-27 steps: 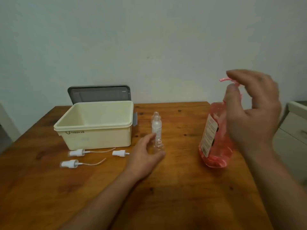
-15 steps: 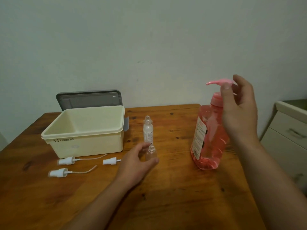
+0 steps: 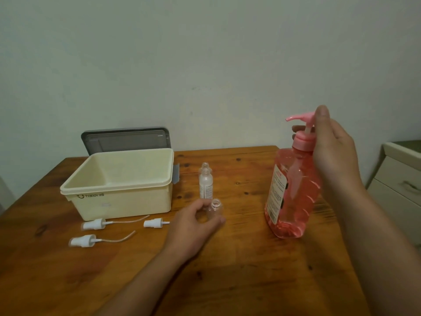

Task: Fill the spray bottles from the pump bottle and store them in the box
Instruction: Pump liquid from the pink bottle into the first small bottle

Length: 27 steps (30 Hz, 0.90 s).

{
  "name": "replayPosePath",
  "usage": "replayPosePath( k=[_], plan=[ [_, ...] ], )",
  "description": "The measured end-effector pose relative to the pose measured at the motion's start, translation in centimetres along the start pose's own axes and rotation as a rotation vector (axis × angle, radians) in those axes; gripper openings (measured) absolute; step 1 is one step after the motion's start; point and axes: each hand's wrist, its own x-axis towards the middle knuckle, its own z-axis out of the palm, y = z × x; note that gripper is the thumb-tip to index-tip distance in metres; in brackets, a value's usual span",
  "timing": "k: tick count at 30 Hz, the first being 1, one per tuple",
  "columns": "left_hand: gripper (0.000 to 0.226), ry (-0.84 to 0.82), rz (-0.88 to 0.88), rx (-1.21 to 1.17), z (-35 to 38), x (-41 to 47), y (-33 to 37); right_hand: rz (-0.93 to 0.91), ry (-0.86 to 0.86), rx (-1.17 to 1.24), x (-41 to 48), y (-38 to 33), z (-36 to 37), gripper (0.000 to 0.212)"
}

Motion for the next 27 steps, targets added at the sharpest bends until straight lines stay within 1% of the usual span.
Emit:
replayPosePath(
  k=[2,7,11,14,16,22,27],
  plan=[
    [0.042,-0.009,0.018,-0.025,0.1,0.2,0.8,0.015,-0.024,0.001,0.2,-0.3,-0.1,0.049],
    [0.027,-0.025,0.106,-0.182,0.4,0.6,3.9,0.059,-0.073,0.009,0.6,-0.8,-0.3,0.055],
    [0.033,-0.04,0.191,-0.227,0.8,1.2,6.8,0.081,-0.1,0.041,0.7,-0.8,-0.2,0.055],
    [0.03,-0.048,0.225,-0.283,1.1,1.8,8.6,0.102,-0.128,0.076,1.0,-0.7,-0.2,0.057],
    [0.032,-0.044,0.25,-0.336,1.3,2.3,9.5,0.126,-0.136,0.09,1.3,-0.6,-0.2,0.057],
    [0.047,-0.014,0.277,-0.404,2.0,3.7,11.1,0.118,-0.141,0.083,1.7,-0.3,-0.1,0.052],
    [0.045,-0.022,0.296,-0.465,2.7,4.8,11.7,0.129,-0.164,0.121,2.0,-0.1,-0.1,0.05]
  ],
)
